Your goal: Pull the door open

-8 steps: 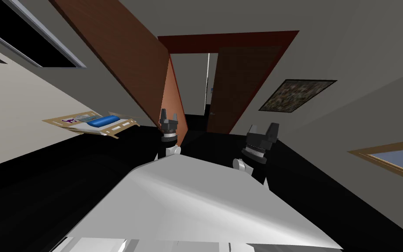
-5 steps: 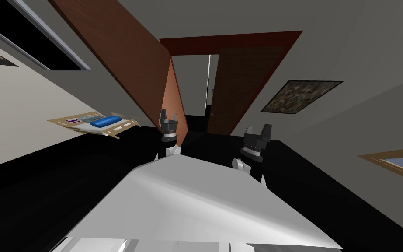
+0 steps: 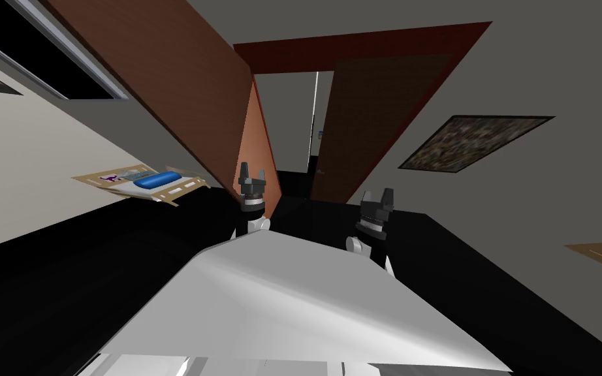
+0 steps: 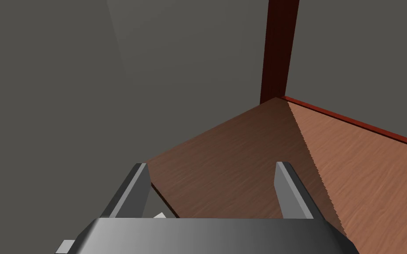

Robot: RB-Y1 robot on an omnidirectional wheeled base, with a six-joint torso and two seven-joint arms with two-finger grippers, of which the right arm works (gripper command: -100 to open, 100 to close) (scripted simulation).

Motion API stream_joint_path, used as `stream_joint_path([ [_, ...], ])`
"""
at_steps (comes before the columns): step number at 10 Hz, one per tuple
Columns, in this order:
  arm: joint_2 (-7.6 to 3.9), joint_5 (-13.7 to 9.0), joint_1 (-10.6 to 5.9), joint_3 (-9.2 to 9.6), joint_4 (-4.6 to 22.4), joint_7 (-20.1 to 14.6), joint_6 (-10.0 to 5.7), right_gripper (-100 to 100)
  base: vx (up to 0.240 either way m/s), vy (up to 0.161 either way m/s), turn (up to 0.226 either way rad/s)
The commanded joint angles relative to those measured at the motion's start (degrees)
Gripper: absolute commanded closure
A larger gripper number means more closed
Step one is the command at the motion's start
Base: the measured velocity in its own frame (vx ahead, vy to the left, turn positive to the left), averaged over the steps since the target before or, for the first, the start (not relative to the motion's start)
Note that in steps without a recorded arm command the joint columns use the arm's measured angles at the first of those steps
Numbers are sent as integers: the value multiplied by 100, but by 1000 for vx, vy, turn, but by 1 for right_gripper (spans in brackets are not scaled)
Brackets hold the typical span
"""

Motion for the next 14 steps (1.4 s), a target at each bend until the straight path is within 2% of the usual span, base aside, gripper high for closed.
stream_joint_path([
  [1,-19,-2,-80,18,186,12,-18,-100,74,6,33],
  [5,-123,-53,-186,8,582,-22,-80,-100,88,7,37],
  [14,-350,-190,-474,-19,1657,-112,-248,-100,100,15,45],
])
